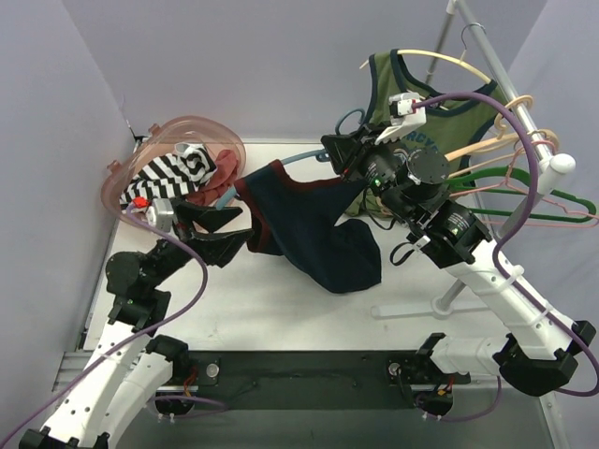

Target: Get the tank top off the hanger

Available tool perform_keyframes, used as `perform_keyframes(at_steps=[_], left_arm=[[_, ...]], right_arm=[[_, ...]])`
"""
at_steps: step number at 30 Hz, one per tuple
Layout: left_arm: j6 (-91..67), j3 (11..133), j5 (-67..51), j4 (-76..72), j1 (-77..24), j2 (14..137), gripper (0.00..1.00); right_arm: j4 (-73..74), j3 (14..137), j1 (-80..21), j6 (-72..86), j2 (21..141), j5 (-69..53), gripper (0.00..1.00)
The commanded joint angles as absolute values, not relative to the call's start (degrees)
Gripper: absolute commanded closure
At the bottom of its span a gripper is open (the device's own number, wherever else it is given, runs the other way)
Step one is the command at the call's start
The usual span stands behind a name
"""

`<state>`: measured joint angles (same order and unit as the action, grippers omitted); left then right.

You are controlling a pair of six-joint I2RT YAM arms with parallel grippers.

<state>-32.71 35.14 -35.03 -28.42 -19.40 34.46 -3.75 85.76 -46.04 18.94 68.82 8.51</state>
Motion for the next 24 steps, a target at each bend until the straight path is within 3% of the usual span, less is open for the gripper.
perform_keyframes(at_steps=[1, 3, 5, 11, 20, 23, 24], left_arm=[[-30.94, 34.45, -37.44, -30.75, -19.34, 37.17, 0.28], [-31.38, 34.54, -38.49, -33.47, -19.34, 39.19, 0.20], [-32.34, 34.02, -38.76, -35.76, -19.34, 40.94, 0.18], [-35.24, 32.87, -39.20, -46.65, -19.95, 45.96, 0.17], [-34.02, 33.75, -38.85, -51.33, -22.94, 52.64, 0.17], [-32.43, 34.01, -38.41, -51.15, -23.38, 53.00, 0.27], [-32.08, 34.27, -38.67, -51.15, -23.38, 52.91, 0.43]], right_arm=[[-7.38, 89.82, -45.79, 21.53, 68.47, 8.96, 1.00], [-6.95, 90.26, -45.88, 21.62, 68.73, 8.70, 1.00], [-6.77, 90.35, -45.97, 21.80, 68.56, 8.79, 1.00], [-6.94, 89.91, -45.97, 22.23, 68.38, 8.53, 1.00], [-9.32, 86.22, -45.88, 23.38, 66.27, 7.74, 1.00], [-8.88, 85.44, -45.88, 23.12, 65.31, 7.56, 1.00], [-8.96, 85.17, -45.88, 22.77, 64.95, 7.65, 1.00]])
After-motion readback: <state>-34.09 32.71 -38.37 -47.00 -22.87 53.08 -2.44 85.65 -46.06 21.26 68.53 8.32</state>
